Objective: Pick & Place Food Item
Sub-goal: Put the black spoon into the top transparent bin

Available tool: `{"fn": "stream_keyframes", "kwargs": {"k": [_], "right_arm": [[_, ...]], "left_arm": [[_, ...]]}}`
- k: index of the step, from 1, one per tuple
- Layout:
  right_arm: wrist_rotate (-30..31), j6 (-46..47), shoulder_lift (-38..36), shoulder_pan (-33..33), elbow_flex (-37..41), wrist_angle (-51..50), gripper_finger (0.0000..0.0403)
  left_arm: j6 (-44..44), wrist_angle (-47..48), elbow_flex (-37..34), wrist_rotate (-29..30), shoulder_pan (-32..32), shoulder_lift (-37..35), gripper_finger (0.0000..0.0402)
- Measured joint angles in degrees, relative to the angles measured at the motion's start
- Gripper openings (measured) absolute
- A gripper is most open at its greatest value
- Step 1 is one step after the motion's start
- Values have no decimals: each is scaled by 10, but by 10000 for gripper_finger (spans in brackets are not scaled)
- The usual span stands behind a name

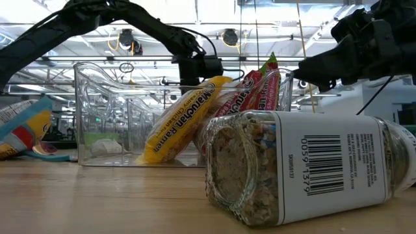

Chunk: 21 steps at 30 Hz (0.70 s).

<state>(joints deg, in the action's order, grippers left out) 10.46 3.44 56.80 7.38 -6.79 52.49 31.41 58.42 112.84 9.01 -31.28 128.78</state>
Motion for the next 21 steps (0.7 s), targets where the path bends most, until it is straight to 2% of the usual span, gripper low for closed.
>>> {"fn": "stream_keyframes", "kwargs": {"k": [10, 21], "right_arm": [[0, 0, 0, 0, 0, 5, 199], [0, 0, 0, 0, 0, 4, 199]], "left_arm": [[12, -15, 0, -3, 0, 28, 12], [10, -16, 0, -42, -3, 40, 13]]}}
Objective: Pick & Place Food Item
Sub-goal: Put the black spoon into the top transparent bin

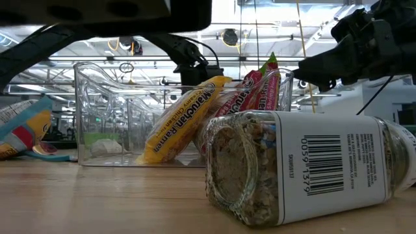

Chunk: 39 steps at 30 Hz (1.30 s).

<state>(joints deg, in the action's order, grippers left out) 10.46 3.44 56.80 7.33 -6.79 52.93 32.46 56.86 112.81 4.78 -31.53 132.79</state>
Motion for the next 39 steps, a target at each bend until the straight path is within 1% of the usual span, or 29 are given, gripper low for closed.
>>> {"fn": "stream_keyframes", "kwargs": {"k": [8, 11, 14, 22, 39], "right_arm": [[0, 0, 0, 0, 0, 0, 199], [0, 0, 0, 0, 0, 0, 199], [0, 0, 0, 0, 0, 0, 199], [0, 0, 0, 0, 0, 0, 199], [0, 0, 0, 0, 0, -14, 199]], "left_arm": [[1, 0, 0, -1, -1, 0, 13], [2, -1, 0, -10, -1, 0, 13], [2, -2, 0, -20, -1, 0, 25], [3, -2, 0, -21, -1, 0, 38], [-10, -10, 0, -18, -1, 0, 44]]}}
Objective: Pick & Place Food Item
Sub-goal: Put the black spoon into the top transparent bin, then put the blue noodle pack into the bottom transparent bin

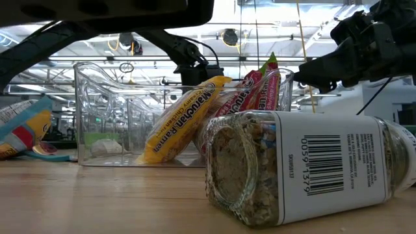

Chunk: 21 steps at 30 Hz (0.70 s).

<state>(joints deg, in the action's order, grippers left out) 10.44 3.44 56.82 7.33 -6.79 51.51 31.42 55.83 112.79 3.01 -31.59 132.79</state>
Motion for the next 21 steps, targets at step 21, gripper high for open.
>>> {"fn": "stream_keyframes", "kwargs": {"k": [21], "right_arm": [[0, 0, 0, 0, 0, -2, 199]], "left_arm": [[-9, 100, 0, 264, 71, -90, 166]]}}
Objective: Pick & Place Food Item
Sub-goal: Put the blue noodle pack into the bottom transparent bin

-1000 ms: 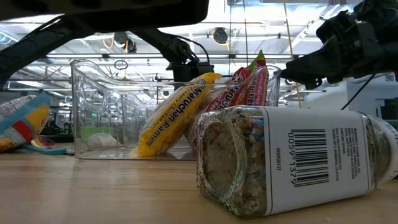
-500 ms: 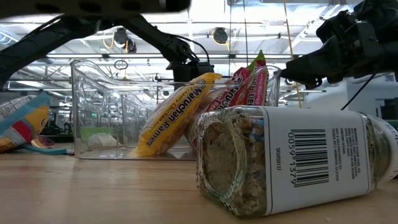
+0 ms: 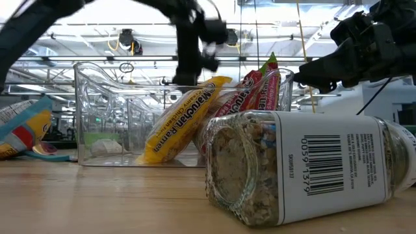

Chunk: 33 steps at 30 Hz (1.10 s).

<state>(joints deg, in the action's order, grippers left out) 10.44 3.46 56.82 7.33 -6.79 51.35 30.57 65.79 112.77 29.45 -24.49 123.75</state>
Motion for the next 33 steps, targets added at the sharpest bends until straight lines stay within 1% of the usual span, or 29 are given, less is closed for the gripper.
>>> {"fn": "stream_keyframes", "kwargs": {"k": [3, 6, 11, 13, 15, 18, 23, 25, 27, 30, 33], "right_arm": [[0, 0, 0, 0, 0, -2, 199], [0, 0, 0, 0, 0, -2, 199], [0, 0, 0, 0, 0, -2, 199], [0, 0, 0, 0, 0, -4, 199], [0, 0, 0, 0, 0, -6, 199], [0, 3, 0, 0, 0, -10, 199], [0, 19, 0, 0, 0, -16, 199], [0, 19, 0, 0, 0, -15, 199], [0, 19, 0, 0, 0, -15, 199], [0, 19, 0, 0, 0, -15, 199], [0, 19, 0, 0, 0, -19, 199]], "left_arm": [[6, 8, 0, 2, 32, -44, 163], [19, 10, 0, 28, 68, -93, 162], [18, 10, 0, 132, 137, -182, 161], [2, 10, 0, 174, 170, -216, 161], [-26, 10, 0, 203, 205, -249, 161], [-82, 11, 0, 216, 258, -296, 161], [-202, 21, 0, 216, 334, -357, 161], [-248, 37, 0, 206, 357, -378, 161], [-291, 63, 0, 178, 371, -394, 161], [-349, 120, -1, 118, 377, -411, 161], [-407, 157, -29, 81, 377, -427, 161]]}}
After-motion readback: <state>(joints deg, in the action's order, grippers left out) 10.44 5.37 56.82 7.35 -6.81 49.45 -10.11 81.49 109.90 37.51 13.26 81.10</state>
